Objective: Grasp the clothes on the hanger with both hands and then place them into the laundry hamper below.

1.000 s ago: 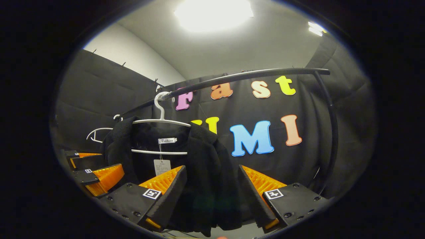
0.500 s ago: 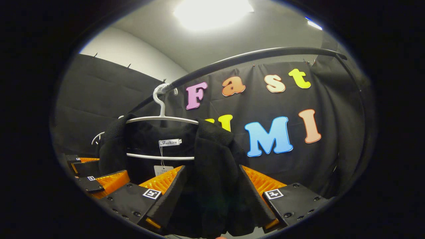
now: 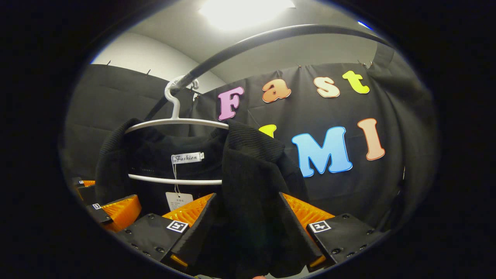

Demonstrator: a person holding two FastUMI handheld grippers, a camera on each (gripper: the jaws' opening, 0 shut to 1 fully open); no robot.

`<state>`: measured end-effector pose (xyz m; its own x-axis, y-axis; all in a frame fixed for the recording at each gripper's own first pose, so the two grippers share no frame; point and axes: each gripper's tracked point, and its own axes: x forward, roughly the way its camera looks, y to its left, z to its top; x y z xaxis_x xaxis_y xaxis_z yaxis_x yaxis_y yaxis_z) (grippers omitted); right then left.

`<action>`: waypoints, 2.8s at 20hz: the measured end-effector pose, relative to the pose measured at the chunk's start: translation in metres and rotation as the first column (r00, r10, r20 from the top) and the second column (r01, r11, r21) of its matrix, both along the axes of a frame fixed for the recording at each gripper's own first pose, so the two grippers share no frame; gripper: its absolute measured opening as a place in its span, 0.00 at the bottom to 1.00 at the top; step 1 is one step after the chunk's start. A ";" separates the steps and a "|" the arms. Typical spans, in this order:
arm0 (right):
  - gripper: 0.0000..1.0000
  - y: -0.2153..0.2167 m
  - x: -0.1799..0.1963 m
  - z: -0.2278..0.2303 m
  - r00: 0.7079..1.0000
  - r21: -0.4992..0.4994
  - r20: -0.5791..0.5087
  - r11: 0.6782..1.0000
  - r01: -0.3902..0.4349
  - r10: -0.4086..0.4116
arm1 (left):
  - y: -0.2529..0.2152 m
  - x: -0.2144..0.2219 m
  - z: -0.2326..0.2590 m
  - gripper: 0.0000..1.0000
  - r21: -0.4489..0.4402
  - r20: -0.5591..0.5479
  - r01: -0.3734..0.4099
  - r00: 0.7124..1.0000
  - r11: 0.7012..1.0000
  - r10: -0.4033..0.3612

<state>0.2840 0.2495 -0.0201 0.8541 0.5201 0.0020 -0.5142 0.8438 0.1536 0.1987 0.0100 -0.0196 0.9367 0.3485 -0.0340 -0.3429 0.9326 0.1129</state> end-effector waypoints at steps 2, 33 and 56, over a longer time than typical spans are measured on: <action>0.96 0.007 0.004 -0.004 1.000 -0.005 -0.017 1.000 0.005 -0.005 | 0.001 0.000 0.000 0.91 0.004 0.004 -0.017 1.000 1.000 0.017; 0.01 -0.086 0.028 0.070 0.908 -0.121 0.302 0.934 0.337 -0.289 | 0.051 -0.044 0.055 0.04 0.068 0.030 -0.044 0.999 0.997 0.042; 0.01 -0.063 0.130 0.035 0.968 0.027 0.076 0.971 0.239 -0.240 | 0.158 -0.008 0.080 0.05 0.129 0.105 -0.086 0.992 0.988 0.073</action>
<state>0.4138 0.1866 0.0149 0.9506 0.2997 0.0807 -0.3084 0.9414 0.1368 0.1907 0.1675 0.0604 0.9022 0.4171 0.1100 -0.4310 0.8810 0.1951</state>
